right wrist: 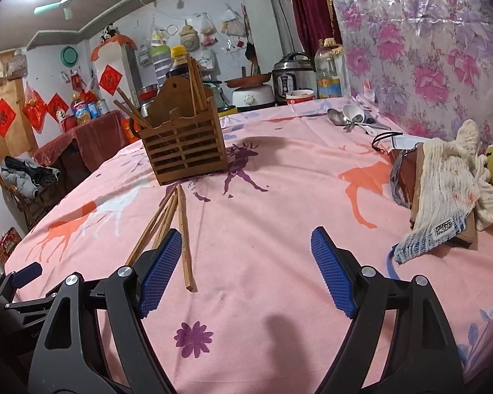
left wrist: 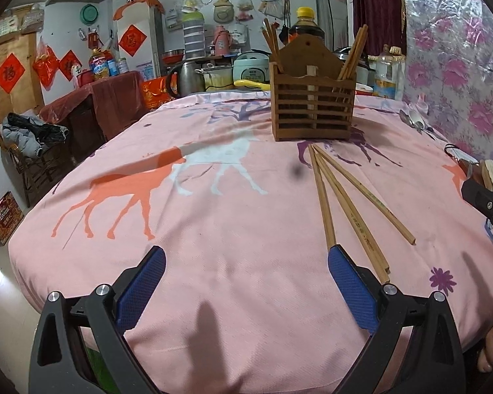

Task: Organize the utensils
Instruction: 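Move both open tools back down to the remaining loose chopsticks, then grasp a chopstick with the left tool while the right tool grasps another chopstick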

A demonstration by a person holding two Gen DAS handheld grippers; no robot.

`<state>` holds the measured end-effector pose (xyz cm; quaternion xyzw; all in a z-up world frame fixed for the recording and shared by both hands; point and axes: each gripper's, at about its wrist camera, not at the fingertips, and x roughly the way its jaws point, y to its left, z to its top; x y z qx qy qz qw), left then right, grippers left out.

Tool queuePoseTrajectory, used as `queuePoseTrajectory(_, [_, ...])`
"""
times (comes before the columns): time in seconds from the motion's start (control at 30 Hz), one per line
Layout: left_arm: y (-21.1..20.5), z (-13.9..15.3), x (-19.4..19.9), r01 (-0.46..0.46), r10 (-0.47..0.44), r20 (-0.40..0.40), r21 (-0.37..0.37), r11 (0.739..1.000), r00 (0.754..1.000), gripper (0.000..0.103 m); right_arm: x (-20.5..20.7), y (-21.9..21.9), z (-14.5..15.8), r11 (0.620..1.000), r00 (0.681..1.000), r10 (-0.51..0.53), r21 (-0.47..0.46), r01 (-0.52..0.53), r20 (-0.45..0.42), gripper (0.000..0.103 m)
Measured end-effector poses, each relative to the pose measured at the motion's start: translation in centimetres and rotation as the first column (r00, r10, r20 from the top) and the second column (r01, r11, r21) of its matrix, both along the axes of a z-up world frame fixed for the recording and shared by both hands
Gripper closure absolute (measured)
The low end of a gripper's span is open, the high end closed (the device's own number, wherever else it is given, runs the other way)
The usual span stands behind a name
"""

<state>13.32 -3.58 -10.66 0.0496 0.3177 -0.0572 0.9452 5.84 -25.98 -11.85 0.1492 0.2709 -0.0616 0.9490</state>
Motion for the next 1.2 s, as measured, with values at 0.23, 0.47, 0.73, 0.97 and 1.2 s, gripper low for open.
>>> queuePoseTrajectory(0.23, [0.4, -1.4, 1.0, -0.020, 0.020, -0.049, 0.001, 1.000, 0.999, 0.006, 1.2, 2.5, -1.7, 0.992, 0.991, 0.107, -0.060, -0.112, -0.076, 0.025])
queuePoseTrajectory(0.47, [0.9, -2.5, 1.7, -0.029, 0.028, -0.091, -0.008, 1.000, 0.995, 0.006, 2.3, 3.1, -3.0, 0.985, 0.979, 0.158, -0.053, -0.166, -0.132, 0.038])
queuePoseTrajectory(0.73, [1.1, -2.9, 1.8, -0.028, 0.025, -0.089, -0.022, 0.999, 0.996, 0.004, 3.5, 5.2, -3.7, 0.968, 0.960, 0.223, -0.080, -0.239, -0.170, 0.062])
queuePoseTrajectory(0.97, [1.1, -2.9, 1.8, -0.028, 0.026, -0.088, -0.021, 0.999, 0.996, 0.004, 3.5, 4.7, -3.9, 0.979, 0.970, 0.175, -0.072, -0.190, -0.170, 0.096])
queuePoseTrajectory(1.2, [1.0, -2.7, 1.6, -0.012, 0.010, -0.085, -0.023, 1.000, 0.996, 0.005, 3.2, 3.2, -4.2, 0.989, 0.976, 0.147, -0.003, -0.149, -0.163, 0.095])
